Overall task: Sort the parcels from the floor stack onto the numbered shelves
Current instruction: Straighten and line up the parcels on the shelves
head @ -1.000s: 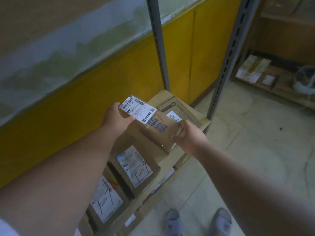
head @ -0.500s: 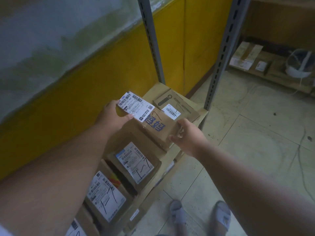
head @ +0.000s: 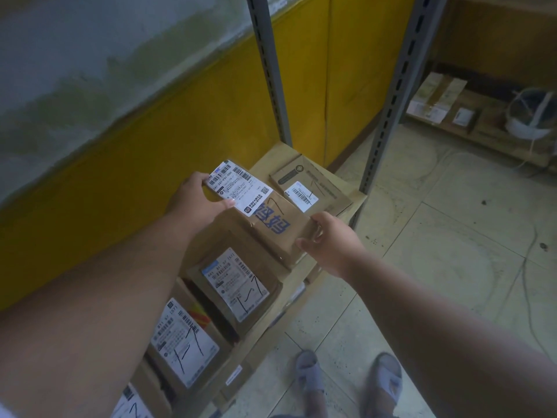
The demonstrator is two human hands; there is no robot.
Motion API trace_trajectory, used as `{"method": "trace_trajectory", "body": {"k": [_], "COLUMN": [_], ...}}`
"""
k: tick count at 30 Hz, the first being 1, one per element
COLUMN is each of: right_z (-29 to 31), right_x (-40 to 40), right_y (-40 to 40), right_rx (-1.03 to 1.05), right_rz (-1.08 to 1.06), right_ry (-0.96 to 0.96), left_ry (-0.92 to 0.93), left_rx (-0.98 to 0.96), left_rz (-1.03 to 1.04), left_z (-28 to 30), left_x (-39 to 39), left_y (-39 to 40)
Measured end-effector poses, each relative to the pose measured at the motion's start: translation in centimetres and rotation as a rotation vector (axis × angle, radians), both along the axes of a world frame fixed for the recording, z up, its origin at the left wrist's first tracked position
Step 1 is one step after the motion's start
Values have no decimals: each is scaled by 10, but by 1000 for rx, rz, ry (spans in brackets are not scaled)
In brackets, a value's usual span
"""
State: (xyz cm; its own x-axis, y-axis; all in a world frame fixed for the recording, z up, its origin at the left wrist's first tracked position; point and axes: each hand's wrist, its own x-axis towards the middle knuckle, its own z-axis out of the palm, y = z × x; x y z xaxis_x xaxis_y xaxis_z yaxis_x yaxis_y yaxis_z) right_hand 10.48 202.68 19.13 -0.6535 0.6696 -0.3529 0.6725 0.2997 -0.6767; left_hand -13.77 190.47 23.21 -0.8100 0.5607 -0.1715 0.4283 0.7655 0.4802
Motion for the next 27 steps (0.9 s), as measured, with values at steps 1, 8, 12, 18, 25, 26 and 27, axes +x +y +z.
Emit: {"method": "trace_trajectory", "body": {"k": [1, 8, 12, 18, 25, 26, 27], "right_z": [0, 3, 4, 2, -9, -11, -13], "right_x": [0, -2, -1, 6, 21, 21, 22], "right_y": [1, 0, 1, 9, 53, 62, 70], "right_rx": [2, 5, -2, -26, 95, 113, 127], "right_rz": [3, 39, 45, 43, -50, -41, -32], "right_ry": [1, -14, -22, -17, 57, 53, 45], "left_ry": [1, 1, 4, 90, 400, 410, 409], "left_rx": [-3, -31, -50, -170, -262, -254, -249], "left_rz": [3, 18, 2, -26, -103, -143, -189], "left_z": [0, 2, 4, 7, 19, 21, 22], "left_x": [1, 0, 1, 6, 26, 31, 36], "left_y": [0, -10, -8, 6, 52, 64, 77]}}
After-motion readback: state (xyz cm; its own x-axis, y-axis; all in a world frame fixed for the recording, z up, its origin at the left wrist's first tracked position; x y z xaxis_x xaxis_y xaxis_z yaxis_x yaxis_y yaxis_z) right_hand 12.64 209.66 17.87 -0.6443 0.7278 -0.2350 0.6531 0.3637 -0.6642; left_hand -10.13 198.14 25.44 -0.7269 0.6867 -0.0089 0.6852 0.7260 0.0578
